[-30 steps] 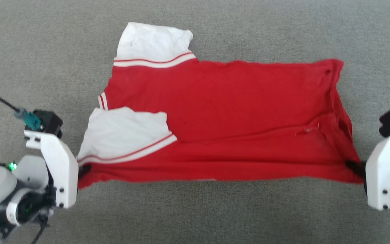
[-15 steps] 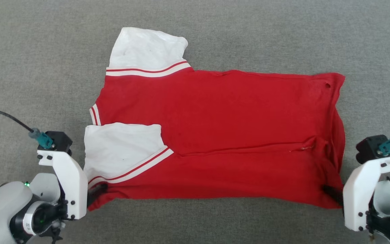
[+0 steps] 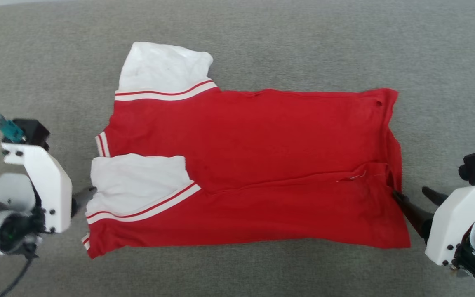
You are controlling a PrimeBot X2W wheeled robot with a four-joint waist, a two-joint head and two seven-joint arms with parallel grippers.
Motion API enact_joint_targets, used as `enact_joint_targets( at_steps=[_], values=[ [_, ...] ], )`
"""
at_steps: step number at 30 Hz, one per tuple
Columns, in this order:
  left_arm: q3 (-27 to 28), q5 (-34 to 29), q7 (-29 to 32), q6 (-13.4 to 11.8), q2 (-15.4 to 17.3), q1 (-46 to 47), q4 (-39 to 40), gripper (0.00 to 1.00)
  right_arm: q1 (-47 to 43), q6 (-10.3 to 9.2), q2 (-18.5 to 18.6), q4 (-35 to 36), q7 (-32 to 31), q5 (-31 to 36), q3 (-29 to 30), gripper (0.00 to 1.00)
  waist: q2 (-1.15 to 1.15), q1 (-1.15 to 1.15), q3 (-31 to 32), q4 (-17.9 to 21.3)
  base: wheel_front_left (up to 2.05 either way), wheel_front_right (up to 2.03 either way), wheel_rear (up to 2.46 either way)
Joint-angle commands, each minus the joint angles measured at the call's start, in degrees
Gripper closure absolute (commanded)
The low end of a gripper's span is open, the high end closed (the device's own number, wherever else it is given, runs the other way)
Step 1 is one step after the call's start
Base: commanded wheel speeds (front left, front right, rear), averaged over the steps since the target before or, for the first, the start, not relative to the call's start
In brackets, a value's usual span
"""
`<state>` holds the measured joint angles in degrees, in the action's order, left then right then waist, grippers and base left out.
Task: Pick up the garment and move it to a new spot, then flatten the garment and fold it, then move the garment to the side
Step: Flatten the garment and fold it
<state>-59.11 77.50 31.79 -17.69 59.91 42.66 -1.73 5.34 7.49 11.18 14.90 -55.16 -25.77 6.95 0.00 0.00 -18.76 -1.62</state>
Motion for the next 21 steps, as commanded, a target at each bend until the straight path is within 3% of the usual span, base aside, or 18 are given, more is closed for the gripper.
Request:
enact_joint_targets(
  at_steps=[1, 8, 21],
  values=[
    [0.19, -1.17, 0.8, -0.41, 0.71, 1.6, 0.6, 0.0, -0.01, 0.0, -1.04, 1.1, 1.5, 0.3, 0.18, 0.0, 0.0, 0.0, 0.1, 0.76, 0.0, 0.0, 0.0],
    [2.01, -4.44, 2.39, 1.9, 1.33, 8.56, -0.41, 0.0, 2.22, 0.0, -4.13, 4.71, 12.89, 1.97, -0.34, 0.0, 0.0, 0.0, -0.56, 4.14, 0.0, 0.0, 0.0],
    [3.67, -9.98, 3.36, 10.19, -3.31, 21.83, -14.88, 0.0, 9.92, 0.0, -7.24, 0.45, 42.0, 7.51, -3.85, 0.0, 0.0, 0.0, -4.27, 11.69, 0.0, 0.0, 0.0]
  ],
)
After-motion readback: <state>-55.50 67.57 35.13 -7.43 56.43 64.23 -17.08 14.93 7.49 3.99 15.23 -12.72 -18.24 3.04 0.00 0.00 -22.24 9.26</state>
